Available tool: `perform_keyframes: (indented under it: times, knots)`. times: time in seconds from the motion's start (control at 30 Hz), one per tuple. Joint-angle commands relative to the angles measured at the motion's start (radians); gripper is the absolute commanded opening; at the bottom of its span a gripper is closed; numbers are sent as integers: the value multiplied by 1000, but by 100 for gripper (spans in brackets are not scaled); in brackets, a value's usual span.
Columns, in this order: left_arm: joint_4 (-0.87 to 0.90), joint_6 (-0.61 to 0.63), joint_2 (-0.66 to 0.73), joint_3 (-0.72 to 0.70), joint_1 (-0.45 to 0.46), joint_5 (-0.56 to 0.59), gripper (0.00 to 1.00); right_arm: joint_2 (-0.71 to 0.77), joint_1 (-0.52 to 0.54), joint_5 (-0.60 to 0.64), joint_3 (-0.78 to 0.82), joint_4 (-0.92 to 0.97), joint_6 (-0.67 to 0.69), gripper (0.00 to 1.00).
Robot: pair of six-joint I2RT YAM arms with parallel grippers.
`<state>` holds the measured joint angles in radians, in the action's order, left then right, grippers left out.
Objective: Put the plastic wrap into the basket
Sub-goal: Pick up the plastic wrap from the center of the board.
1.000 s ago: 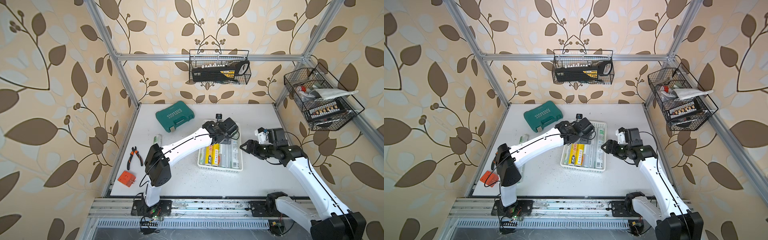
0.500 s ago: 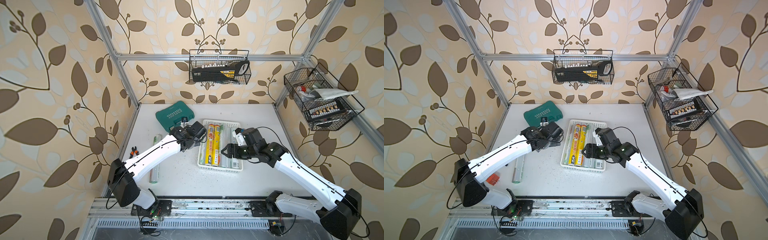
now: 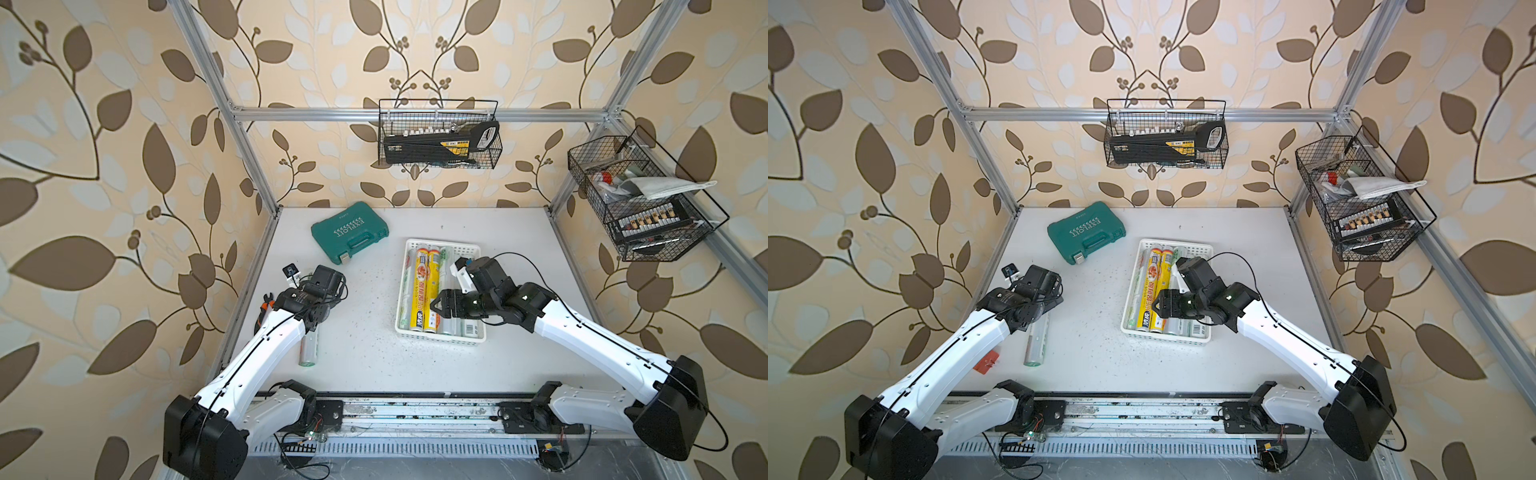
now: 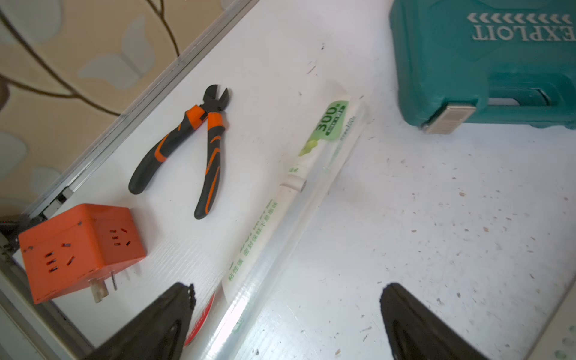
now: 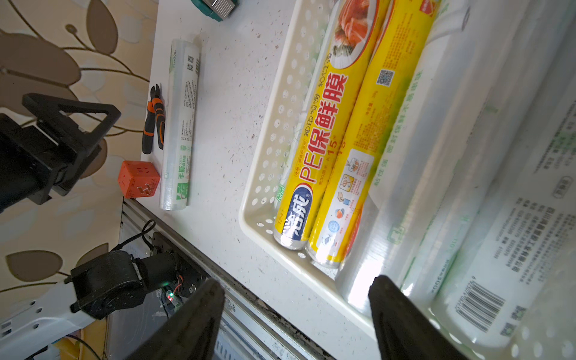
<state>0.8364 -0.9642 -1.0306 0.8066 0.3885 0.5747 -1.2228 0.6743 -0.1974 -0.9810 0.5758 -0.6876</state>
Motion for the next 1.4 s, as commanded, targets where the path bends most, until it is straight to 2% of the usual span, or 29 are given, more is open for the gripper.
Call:
perform_keyframes:
  times: [0.0, 0.33, 0.73, 1.13, 1.37]
  knots:
    - [-54, -96, 44, -71, -36, 4, 99, 1, 5, 15, -23, -6, 10, 77]
    - [-148, -120, 5, -195, -145, -95, 99, 14, 4, 32, -28, 14, 23, 77]
    - [-242, -15, -38, -247, -197, -191, 99, -10, 4, 37, -30, 21, 34, 77]
    - [-318, 109, -237, -151, -195, -367, 98, -6, 4, 55, -33, 41, 41, 77]
    - [-300, 174, -367, -58, -174, -387, 97, -4, 4, 62, -33, 53, 43, 77]
